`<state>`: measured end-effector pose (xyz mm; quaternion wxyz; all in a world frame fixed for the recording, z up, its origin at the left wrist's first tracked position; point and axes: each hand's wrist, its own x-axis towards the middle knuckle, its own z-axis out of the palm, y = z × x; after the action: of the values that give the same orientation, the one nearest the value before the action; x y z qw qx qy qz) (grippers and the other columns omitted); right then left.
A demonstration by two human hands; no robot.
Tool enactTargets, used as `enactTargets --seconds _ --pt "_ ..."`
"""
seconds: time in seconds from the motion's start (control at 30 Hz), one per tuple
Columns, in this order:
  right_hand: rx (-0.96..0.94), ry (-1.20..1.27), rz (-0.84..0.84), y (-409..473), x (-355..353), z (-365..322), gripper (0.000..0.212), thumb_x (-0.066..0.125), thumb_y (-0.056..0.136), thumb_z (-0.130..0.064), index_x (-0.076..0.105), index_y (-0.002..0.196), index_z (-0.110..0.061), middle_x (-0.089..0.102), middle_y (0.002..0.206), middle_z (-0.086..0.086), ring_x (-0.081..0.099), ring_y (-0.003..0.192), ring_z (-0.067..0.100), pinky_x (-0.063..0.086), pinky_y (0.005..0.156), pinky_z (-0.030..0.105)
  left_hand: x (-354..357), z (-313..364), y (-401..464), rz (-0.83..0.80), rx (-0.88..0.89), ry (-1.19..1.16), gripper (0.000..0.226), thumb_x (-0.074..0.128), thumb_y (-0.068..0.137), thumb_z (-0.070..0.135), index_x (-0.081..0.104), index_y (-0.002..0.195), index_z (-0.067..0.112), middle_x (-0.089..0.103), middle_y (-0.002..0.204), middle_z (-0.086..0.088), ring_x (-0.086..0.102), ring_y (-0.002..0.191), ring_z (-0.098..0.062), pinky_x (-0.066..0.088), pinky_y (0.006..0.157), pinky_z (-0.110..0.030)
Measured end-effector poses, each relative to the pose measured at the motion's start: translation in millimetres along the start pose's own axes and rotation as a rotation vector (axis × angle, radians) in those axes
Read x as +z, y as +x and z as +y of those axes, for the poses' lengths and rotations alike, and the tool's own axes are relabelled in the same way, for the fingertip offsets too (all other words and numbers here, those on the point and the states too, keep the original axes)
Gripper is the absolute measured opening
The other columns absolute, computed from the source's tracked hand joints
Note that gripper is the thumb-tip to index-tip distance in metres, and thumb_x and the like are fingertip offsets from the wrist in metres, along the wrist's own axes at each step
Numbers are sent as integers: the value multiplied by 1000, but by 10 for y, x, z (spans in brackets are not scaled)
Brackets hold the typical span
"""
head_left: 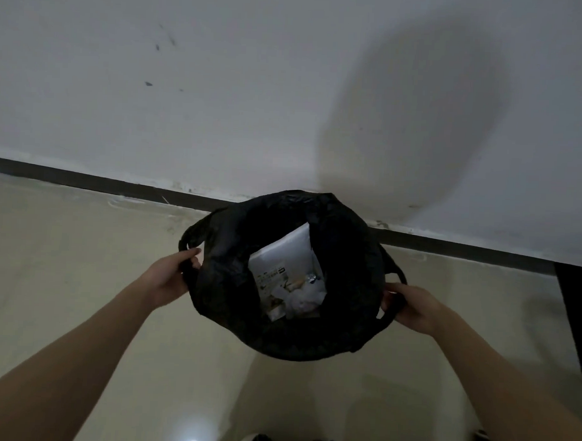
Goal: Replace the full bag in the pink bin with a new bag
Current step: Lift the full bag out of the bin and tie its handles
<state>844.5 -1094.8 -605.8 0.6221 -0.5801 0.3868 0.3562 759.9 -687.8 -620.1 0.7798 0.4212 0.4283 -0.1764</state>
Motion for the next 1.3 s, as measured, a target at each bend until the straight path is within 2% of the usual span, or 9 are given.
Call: enactTargets --seconds 0.13,0.33,0.47,0.6,0.67,0.77,0.9,1.13,1.3 --pt "37 -14 -46 -522 -137 -240 11 51 89 0 53 78 -2 50 69 11 56 62 21 58 51 31 -18 319 -614 -14 80 106 16 50 89 10 54 74 8 53 61 -3 59 54 -11 56 58 -20" --pt "-85 -210 -355 -1161 225 -807 11 54 85 1 55 79 -7 59 70 7 63 67 17 60 71 37 455 794 -1240 -156 208 421 4 57 84 4 59 86 7 66 64 1 69 69 -16 58 73 -28" --pt "-297 -730 -424 -1430 794 -1005 15 56 85 3 57 85 -11 62 79 4 63 79 14 52 78 28 1013 867 -1286 -157 619 810 10 70 74 9 61 75 12 64 74 1 61 76 -14 52 76 -19" --pt "-381 -1101 -618 -1694 1211 -930 24 60 80 5 57 74 -18 61 73 0 60 64 4 50 60 15 1350 747 -1269 -205 997 1095 19 75 64 33 57 68 37 53 105 12 52 101 3 36 89 -4" --pt "-450 -1341 -639 -1828 1289 -906 22 62 81 0 56 70 -18 65 77 5 62 67 10 48 59 15 1427 708 -1286 -346 1021 1146 18 68 64 44 60 73 32 53 118 13 49 112 6 32 95 -5" --pt "-847 -1724 -392 -1964 1348 -1027 2 63 80 -11 61 81 -12 67 85 6 61 78 19 40 60 17 1514 753 -1235 -477 907 1024 14 72 67 33 64 76 26 66 113 0 58 108 -2 40 96 -14" --pt "-1112 -1367 -220 -1788 1413 -1352 19 68 76 -7 68 94 -12 64 82 1 61 77 12 46 69 16 1666 816 -1030 -460 833 720 13 66 74 -2 64 87 0 73 79 0 65 77 -6 49 71 -12" --pt "-768 -301 -460 -906 1412 -1411 21 55 81 13 59 89 -6 63 85 11 64 74 17 57 74 26 1801 787 -515 -425 668 365 32 60 78 5 61 109 15 74 89 -3 69 86 -19 57 77 -28" --pt "-1079 -403 -504 -781 1376 -1468 35 63 74 13 63 93 -16 67 90 2 67 78 6 52 75 17 1926 802 -422 -365 829 544 40 71 63 26 62 103 25 65 90 -2 66 76 -12 57 79 -30"
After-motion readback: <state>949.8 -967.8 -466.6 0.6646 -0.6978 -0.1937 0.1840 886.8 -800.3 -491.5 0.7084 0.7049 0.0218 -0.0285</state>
